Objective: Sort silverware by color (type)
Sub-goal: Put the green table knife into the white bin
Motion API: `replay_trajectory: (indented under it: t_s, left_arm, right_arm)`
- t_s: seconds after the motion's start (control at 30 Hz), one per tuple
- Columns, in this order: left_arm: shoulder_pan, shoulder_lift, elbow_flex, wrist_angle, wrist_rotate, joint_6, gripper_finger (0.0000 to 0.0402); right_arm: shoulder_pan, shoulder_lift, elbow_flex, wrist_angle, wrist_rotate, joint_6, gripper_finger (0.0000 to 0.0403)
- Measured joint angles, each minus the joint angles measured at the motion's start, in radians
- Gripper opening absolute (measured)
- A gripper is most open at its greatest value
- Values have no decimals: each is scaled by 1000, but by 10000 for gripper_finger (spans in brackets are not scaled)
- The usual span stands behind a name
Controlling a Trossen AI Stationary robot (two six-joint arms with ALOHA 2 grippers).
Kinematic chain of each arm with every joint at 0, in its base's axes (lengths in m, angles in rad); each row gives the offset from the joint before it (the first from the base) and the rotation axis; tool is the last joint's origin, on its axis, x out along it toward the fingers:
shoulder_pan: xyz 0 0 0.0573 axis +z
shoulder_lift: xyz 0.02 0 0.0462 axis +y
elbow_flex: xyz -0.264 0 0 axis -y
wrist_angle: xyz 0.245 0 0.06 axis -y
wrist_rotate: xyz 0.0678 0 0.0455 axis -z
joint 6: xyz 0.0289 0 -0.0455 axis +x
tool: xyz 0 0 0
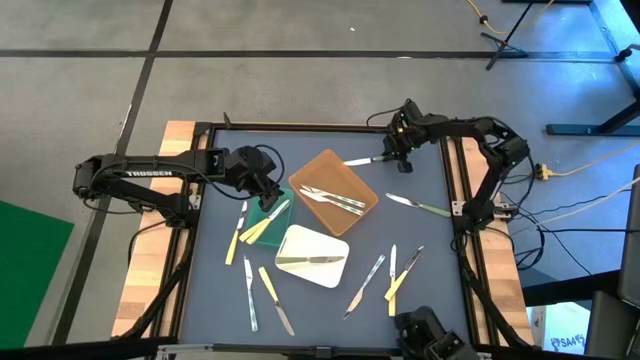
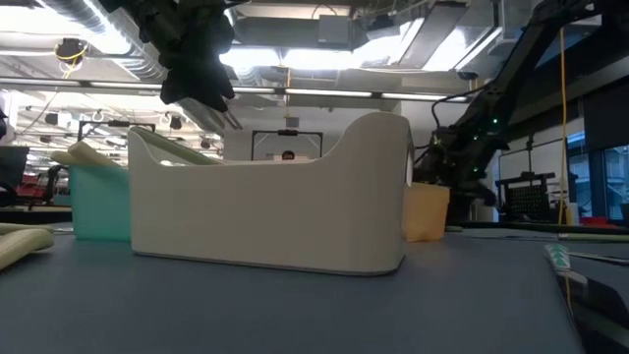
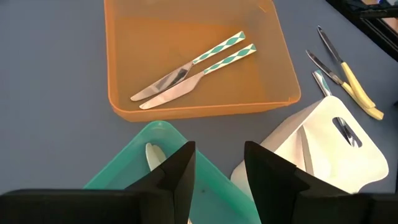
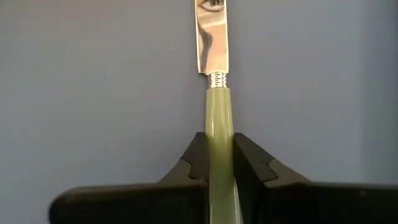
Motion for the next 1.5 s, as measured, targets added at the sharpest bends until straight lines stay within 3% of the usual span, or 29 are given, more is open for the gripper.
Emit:
replay_trajectory:
  t_s: [0.5, 1.1, 1.5]
  left_arm:
    - [0, 0, 0, 0, 0, 0, 132]
    - [0, 0, 0, 1, -39, 0, 132]
    - [0, 0, 0, 0, -45, 2, 132]
  right_arm:
    - [94, 4, 0, 161, 62, 181, 21]
    - [91, 3, 0, 298, 103, 328, 10]
    - [91, 3, 0, 283, 91, 334, 7]
